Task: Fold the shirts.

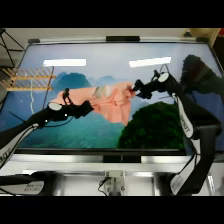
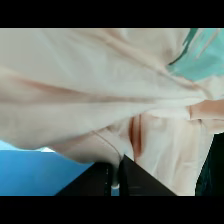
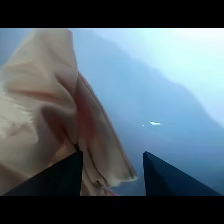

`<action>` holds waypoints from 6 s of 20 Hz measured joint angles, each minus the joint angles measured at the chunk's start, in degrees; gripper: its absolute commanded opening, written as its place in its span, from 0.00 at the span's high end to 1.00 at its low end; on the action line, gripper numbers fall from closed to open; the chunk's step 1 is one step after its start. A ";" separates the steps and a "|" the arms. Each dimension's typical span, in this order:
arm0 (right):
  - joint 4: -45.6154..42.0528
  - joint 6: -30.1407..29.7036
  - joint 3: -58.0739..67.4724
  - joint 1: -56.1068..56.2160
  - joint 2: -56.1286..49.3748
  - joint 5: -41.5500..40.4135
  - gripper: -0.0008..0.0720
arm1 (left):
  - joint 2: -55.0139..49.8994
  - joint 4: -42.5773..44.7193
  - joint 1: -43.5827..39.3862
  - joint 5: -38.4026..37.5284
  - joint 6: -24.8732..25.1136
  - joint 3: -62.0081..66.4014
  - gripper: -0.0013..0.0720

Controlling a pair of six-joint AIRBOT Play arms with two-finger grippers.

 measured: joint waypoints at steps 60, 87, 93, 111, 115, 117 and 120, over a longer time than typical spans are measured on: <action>-11.74 -3.74 -24.57 -4.70 34.32 2.34 0.10 | 50.73 20.98 20.85 -12.46 -1.62 -16.33 0.93; 1.84 -10.80 -22.88 11.72 32.06 -4.81 0.91 | 48.96 21.27 26.40 -15.17 1.51 -1.81 0.93; -8.92 -10.95 -11.98 -2.58 55.23 -5.07 0.91 | 49.00 21.22 35.39 -24.52 2.05 25.77 0.93; -27.08 -4.94 -23.45 -15.67 62.66 12.26 0.90 | 48.24 39.65 39.74 -39.95 -8.66 10.32 0.93; -15.37 -4.20 -28.57 -15.72 48.46 -1.97 0.90 | 40.33 33.68 38.23 -28.61 -8.57 0.44 0.93; -5.88 -4.96 -29.44 -15.72 41.35 -9.11 0.90 | 35.34 31.08 36.65 -22.18 -8.52 -1.40 0.92; 5.49 -8.41 -30.10 -15.72 32.83 -15.58 0.90 | 27.47 28.76 32.98 -12.92 -8.39 -2.64 0.92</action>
